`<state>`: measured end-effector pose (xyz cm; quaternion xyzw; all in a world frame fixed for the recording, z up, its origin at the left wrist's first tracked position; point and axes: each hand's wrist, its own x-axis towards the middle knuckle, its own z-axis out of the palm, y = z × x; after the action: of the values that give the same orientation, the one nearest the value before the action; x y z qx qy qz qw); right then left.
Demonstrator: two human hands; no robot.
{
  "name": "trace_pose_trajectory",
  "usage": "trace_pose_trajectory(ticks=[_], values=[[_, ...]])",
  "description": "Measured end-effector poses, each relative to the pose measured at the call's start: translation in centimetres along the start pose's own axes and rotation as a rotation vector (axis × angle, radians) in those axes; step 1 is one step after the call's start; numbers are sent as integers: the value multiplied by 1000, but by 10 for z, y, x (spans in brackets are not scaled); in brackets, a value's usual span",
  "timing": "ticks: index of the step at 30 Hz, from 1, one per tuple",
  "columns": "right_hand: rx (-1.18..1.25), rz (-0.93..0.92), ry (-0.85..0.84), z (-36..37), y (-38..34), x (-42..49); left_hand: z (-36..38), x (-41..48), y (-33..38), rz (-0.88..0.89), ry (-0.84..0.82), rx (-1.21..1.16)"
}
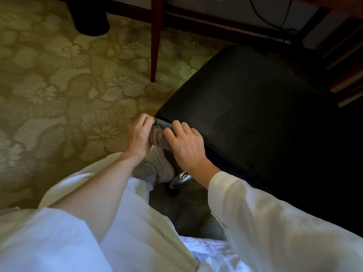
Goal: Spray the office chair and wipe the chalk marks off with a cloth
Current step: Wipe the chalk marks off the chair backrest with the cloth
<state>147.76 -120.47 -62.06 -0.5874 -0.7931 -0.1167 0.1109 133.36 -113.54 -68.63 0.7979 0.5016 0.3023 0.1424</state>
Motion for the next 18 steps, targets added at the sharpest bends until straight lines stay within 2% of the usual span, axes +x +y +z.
trace_pose_trajectory(ticks=[5,9,15,18], values=[[4,73,9,-9,10,-27,0,-9,22,77,11,24],[-9,169,-76,-30,29,-73,7,-30,65,149,2,31],[-113,254,-190,-66,76,-177,35,-67,154,384,-88,26],[-80,426,-209,-78,94,-227,50,-80,195,557,-34,45]])
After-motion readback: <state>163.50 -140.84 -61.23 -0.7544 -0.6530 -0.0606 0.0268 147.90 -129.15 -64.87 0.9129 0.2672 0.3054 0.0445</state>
